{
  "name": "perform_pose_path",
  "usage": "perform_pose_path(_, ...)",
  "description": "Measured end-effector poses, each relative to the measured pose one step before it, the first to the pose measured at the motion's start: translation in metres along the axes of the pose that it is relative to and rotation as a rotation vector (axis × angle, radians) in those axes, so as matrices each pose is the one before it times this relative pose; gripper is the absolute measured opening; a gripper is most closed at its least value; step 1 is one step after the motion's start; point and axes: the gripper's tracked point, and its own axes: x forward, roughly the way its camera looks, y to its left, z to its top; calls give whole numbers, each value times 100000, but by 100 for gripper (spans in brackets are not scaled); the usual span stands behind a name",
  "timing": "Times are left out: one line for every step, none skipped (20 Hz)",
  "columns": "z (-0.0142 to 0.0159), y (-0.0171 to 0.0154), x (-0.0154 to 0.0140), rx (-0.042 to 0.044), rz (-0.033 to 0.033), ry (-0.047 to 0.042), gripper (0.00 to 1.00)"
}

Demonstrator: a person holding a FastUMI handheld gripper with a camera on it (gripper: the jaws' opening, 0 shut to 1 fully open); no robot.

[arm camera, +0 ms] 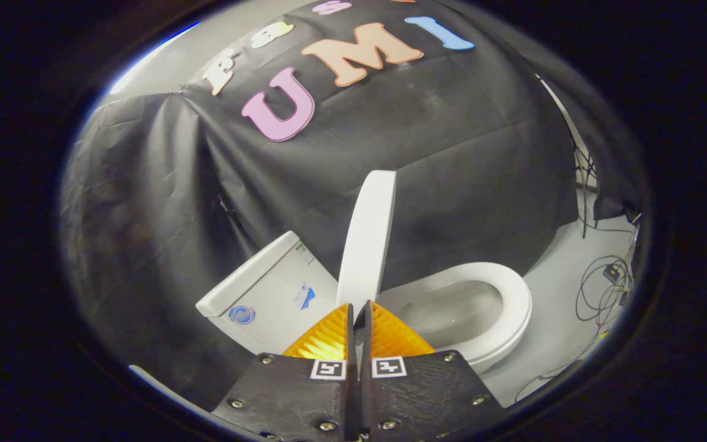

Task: Open the toilet lid.

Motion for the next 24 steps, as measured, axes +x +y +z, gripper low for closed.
perform_pose_path(34,540,1,-1097,1013,-458,1)
perform_pose_path(89,600,72,-645,755,-369,1)
perform_pose_path(127,582,182,-627,910,-385,1)
perform_pose_path(11,570,124,-628,1004,-345,1)
perform_pose_path(23,511,119,-707,808,-325,1)
perform_pose_path(41,508,113,342,574,-275,1)
perform_pose_path(167,530,229,362,786,-397,1)
perform_pose_path(-25,522,94,-169,1124,-114,1)
perform_pose_path(-8,361,214,-767,722,-19,2)
perform_pose_path(40,316,-20,-552,245,-156,2)
perform_pose_path(66,302,100,-413,208,-93,2)
perform_pose_path(-36,340,124,-416,533,-128,1)
perform_pose_path(29,391,138,-642,620,-159,2)
perform_pose_path(3,371,73,-517,625,-282,1)
perform_pose_path(51,324,203,-302,417,-134,2)
perform_pose_path(-68,354,60,-140,635,-72,2)
perform_pose_path(32,314,144,-264,586,17,2)
perform_pose_path(80,241,108,48,209,-136,2)
perform_pose_path(124,173,149,-54,-178,-308,2)
perform_pose_path(55,252,-221,-649,-149,-307,2)
perform_pose_path(54,316,388,-1555,-240,-160,2)
perform_pose_path(-41,339,165,-2243,-563,-231,2)
perform_pose_path(86,288,197,-2506,-906,-400,2)
perform_pose_path(4,437,88,-2637,-507,-288,2)
